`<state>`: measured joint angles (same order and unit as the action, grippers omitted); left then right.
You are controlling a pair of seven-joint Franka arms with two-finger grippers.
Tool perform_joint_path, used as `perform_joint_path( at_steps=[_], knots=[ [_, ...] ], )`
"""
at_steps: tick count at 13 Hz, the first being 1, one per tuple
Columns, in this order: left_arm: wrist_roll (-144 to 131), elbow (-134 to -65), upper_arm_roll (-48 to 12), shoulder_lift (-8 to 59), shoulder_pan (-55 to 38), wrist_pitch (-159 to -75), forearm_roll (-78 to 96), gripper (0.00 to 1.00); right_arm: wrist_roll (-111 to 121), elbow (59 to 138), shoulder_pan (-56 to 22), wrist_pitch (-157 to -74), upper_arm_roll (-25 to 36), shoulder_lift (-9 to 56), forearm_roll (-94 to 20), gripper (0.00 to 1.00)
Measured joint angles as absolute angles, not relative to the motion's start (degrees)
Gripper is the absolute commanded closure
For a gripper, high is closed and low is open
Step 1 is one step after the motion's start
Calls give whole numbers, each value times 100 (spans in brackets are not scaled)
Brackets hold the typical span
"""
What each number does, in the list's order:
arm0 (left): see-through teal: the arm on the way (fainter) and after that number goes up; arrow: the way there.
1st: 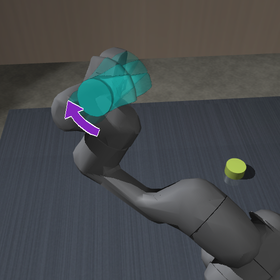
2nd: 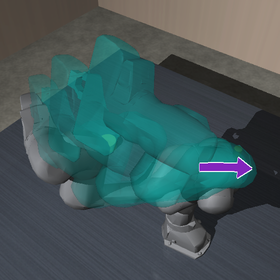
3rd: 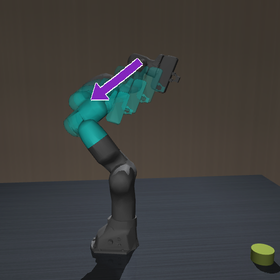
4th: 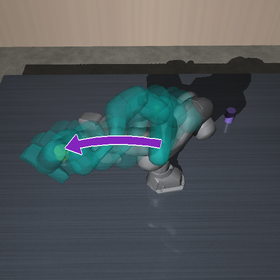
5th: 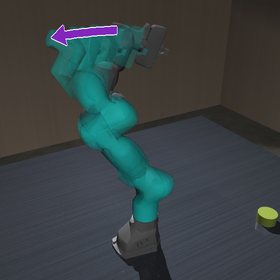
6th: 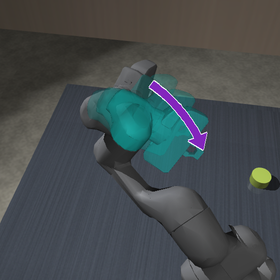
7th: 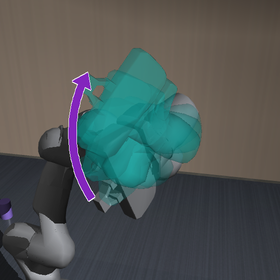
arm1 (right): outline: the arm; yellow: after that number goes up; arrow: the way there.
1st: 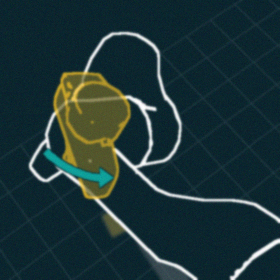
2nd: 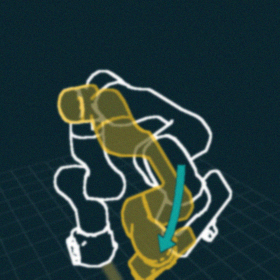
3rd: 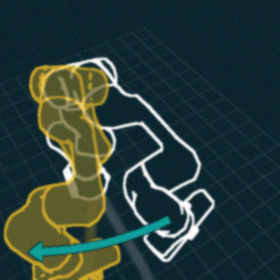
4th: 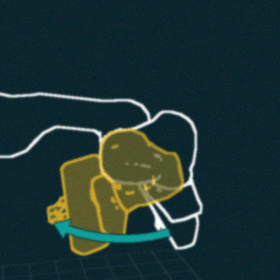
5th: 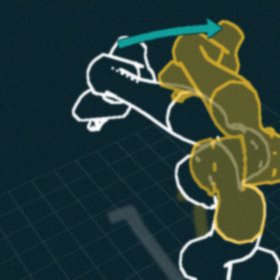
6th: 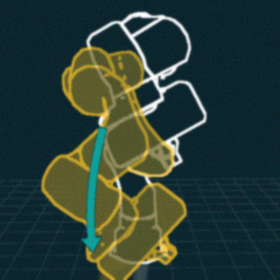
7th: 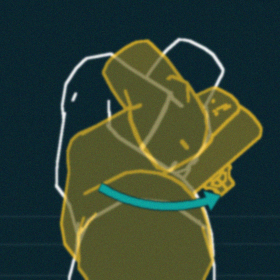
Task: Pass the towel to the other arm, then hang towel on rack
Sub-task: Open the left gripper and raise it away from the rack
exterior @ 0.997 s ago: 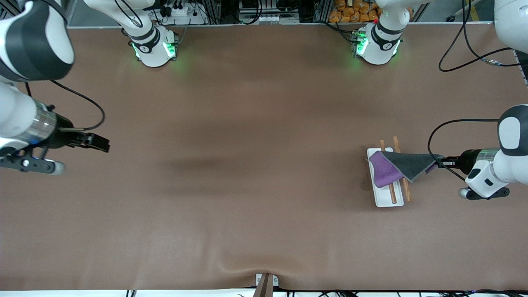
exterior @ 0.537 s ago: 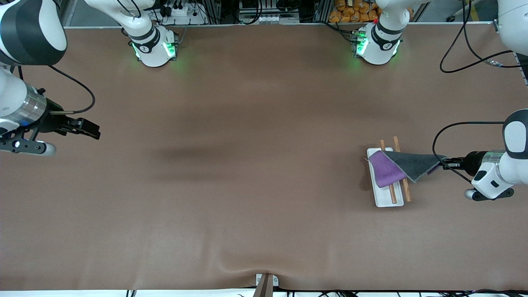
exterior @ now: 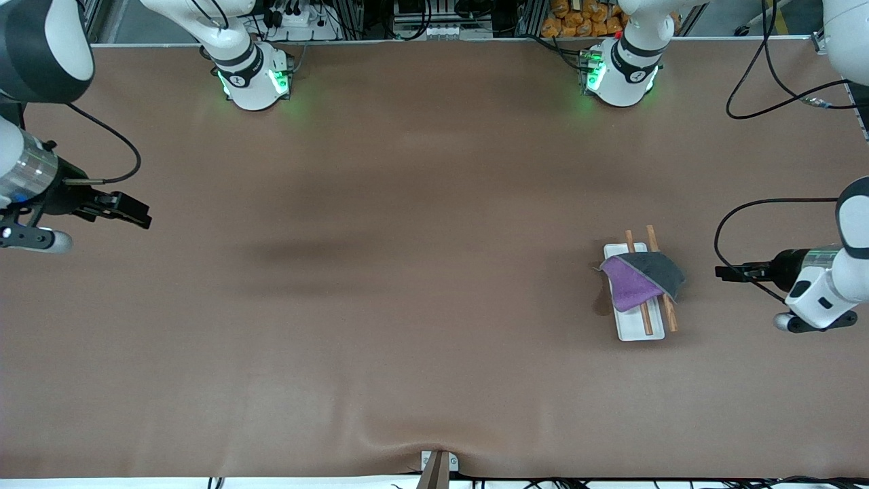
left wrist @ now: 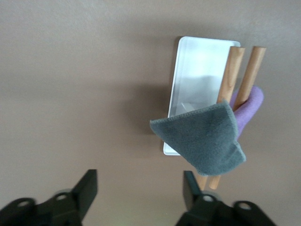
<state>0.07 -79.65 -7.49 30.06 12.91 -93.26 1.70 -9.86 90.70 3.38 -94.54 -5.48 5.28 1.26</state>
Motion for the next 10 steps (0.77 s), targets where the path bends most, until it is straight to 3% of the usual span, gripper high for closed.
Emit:
perform_joint_path(
  at_steps=[10],
  knots=[
    [7,-7916,-966,1229,1267,-8741,170,0,-989,8006,553,-8509,-521,670,-105,0]
  ],
)
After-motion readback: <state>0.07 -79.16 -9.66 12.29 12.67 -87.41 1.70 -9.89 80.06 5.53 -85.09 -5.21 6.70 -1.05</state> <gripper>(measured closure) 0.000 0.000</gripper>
